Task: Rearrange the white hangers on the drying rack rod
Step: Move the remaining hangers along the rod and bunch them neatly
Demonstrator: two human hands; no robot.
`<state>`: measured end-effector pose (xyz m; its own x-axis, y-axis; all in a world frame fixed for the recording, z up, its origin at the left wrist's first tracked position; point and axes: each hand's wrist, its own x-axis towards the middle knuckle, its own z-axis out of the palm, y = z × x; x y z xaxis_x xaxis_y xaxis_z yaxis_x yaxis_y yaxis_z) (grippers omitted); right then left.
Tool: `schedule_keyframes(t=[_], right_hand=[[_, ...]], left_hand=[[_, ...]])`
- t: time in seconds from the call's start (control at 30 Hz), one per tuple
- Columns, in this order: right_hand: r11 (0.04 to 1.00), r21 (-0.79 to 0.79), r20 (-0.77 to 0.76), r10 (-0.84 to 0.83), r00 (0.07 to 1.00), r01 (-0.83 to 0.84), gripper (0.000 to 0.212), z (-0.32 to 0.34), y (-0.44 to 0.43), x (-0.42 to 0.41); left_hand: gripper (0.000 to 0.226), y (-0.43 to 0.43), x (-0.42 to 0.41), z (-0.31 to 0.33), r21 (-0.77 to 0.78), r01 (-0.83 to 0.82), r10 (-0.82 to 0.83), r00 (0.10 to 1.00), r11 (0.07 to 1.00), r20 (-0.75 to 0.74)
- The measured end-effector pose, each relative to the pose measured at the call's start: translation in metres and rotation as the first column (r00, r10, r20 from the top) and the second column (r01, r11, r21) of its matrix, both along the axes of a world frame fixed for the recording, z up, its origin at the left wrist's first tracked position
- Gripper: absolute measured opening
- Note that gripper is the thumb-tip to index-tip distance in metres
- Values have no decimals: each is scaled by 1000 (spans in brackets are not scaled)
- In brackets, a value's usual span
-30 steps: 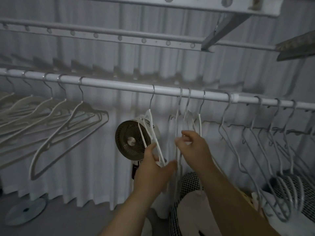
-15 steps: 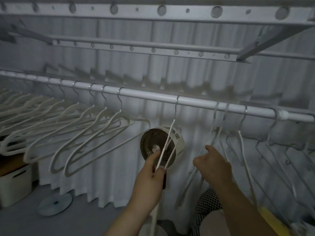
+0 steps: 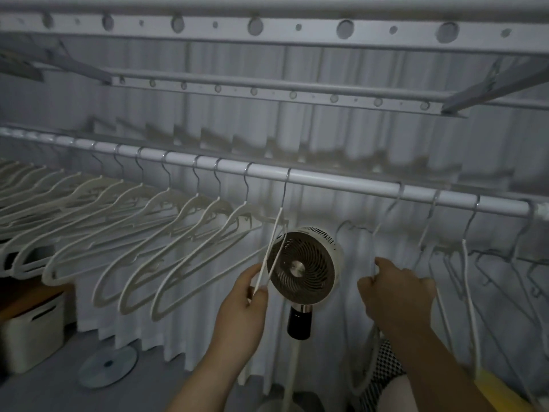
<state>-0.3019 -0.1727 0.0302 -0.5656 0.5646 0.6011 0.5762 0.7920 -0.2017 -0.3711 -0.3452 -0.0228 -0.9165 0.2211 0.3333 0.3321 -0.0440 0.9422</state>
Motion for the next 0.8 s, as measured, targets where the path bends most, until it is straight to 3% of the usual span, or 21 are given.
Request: schedule_keyframes(t=[0.1, 0.2, 0.33, 0.4, 0.53, 0.8], right_hand=[[997, 28, 27, 71, 997, -71, 20, 0, -19, -11], [973, -90, -58, 206, 977, -211, 25, -1, -38, -24], [773, -379, -377, 373, 848, -509, 25, -5, -63, -42], [670, -442, -466, 396, 791, -596, 26, -9, -72, -54], [611, -461, -528, 394, 752, -643, 26, -15, -88, -72], [600, -427, -568, 403, 717, -676, 30, -22, -100, -90]], left_hand=[[33, -16, -11, 2, -6, -12, 12, 1000, 1000, -1], [31, -29, -20, 5, -18, -3, 3, 1000, 1000, -2], [31, -44, -30, 6, -25, 14, -14, 1000, 1000, 0], [30, -48, -36, 6, -27, 25, -25, 1000, 999, 2], [29, -51, -45, 2, -48, 59, -59, 998, 997, 1], [34, -51, -49, -2, -92, 107, -111, 993, 990, -33]])
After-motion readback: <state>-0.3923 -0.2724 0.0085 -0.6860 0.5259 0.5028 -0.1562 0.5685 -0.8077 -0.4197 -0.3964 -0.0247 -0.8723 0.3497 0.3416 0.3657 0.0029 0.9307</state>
